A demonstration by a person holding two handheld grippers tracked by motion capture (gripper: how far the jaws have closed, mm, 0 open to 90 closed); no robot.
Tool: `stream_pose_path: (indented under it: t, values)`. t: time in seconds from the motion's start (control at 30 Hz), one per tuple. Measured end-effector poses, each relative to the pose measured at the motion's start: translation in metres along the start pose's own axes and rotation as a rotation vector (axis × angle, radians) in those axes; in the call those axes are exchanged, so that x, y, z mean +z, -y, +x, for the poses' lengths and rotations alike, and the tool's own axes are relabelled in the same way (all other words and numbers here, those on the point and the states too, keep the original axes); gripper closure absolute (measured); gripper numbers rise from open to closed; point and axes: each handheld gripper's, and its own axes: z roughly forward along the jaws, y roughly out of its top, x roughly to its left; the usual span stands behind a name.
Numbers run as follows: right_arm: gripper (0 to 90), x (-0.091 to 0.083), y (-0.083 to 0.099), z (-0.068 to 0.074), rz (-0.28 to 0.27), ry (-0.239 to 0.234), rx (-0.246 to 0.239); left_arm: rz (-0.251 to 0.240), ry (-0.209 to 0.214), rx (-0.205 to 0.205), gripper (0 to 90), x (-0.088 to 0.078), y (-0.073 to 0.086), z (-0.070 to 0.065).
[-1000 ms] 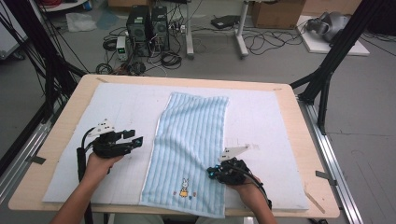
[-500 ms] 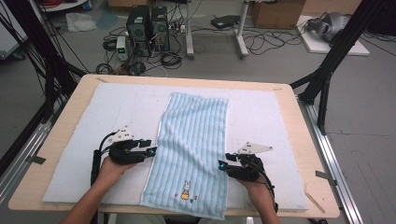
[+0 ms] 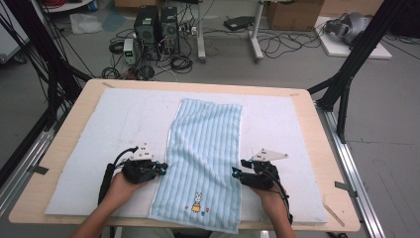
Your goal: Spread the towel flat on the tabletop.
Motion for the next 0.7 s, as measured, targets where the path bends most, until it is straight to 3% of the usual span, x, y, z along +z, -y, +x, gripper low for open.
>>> stream_pose_path:
  t: [0.2, 0.37, 0.5, 0.6, 0.7]
  values:
    - [50.8, 0.002, 0.0, 0.002, 0.011, -0.003, -0.006, 0.016, 0.019, -0.017, 86.9, -0.015, 0.011, -0.002]
    - [50.6, 0.003, -0.001, 0.002, 0.014, 0.005, 0.006, 0.027, 0.059, -0.017, 87.0, -0.026, 0.019, -0.01]
    - [51.4, 0.008, -0.001, 0.007, 0.044, 0.01, -0.008, 0.01, 0.065, -0.03, 82.6, -0.028, 0.022, -0.012]
    - [59.1, 0.016, -0.001, 0.013, 0.101, 0.035, -0.055, -0.022, 0.036, -0.047, 67.9, -0.028, 0.023, -0.009]
    - [73.6, 0.018, -0.003, 0.018, 0.119, 0.087, -0.101, -0.058, 0.015, -0.068, 65.2, -0.03, 0.024, -0.006]
